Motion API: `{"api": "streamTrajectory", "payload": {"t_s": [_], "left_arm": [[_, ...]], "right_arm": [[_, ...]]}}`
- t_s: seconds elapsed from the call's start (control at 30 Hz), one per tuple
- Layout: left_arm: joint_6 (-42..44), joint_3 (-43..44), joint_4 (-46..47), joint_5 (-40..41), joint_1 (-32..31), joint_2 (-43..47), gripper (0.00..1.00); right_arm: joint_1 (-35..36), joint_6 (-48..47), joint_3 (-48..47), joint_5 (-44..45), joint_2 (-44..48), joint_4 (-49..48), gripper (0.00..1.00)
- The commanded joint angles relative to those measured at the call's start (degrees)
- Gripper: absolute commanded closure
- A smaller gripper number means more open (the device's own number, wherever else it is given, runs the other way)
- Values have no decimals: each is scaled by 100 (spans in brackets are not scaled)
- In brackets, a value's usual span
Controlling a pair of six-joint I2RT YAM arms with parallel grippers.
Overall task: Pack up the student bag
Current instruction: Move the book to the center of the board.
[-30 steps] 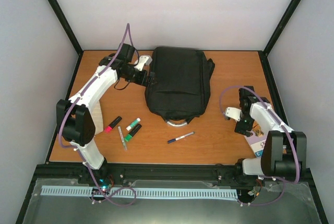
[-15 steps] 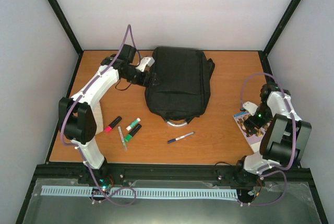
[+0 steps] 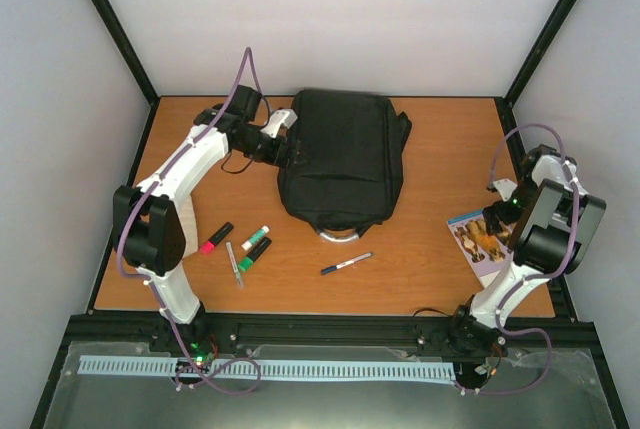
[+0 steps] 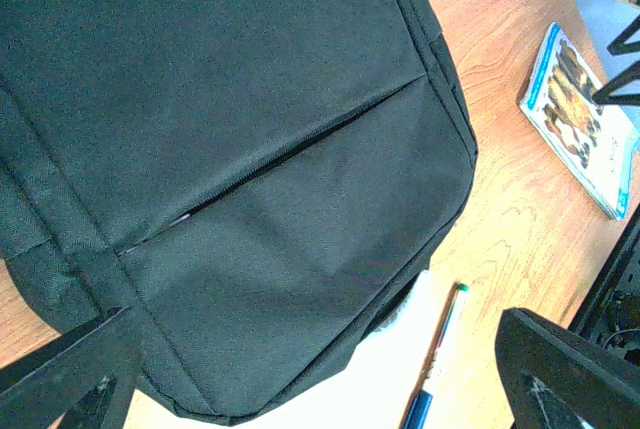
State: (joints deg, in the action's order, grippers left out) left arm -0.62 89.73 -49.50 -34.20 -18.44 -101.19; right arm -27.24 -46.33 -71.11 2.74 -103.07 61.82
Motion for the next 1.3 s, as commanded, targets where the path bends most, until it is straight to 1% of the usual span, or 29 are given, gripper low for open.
{"api": "streamTrajectory", "payload": {"t_s": [0.0,0.13,0.2,0.3,0.43,0.5,0.63,0.83,0.93,1.0,1.1,1.27], "left_arm": [[112,7,-49,-122,-38,161,1],[140,-17,-78,-125,-37,178,0],[163,-24,-94,-97,-37,188,0],[191,-33,-105,-87,-37,198,0],[210,-51,-98,-65,-37,204,1],[227,-52,-96,-62,-37,202,0],[234,-57,-113,-43,-37,216,0],[237,-94,-108,-42,-37,230,0],[238,-88,-117,-35,-37,221,0],[238,-88,-117,-34,-37,222,0],[238,-128,-105,-17,-38,221,0],[193,-130,-86,-45,-37,153,0]], "right_arm": [[-70,457,-510,-121,-463,-80,0],[-70,633,-912,-446,-957,37,0],[-62,627,-1040,-723,-1135,85,2],[22,645,-1149,-979,-1355,147,9],[376,644,-1106,-1248,-1483,280,16],[659,643,-1009,-1341,-1503,296,19],[1472,784,-832,-1438,-1478,275,23],[2816,1005,-694,-1656,-1184,316,23],[3251,1070,-680,-1794,-936,450,22],[3275,1165,-722,-1905,-749,563,21],[3141,1144,-612,-1764,-356,604,20],[2496,996,-96,-1635,330,734,20]]}}
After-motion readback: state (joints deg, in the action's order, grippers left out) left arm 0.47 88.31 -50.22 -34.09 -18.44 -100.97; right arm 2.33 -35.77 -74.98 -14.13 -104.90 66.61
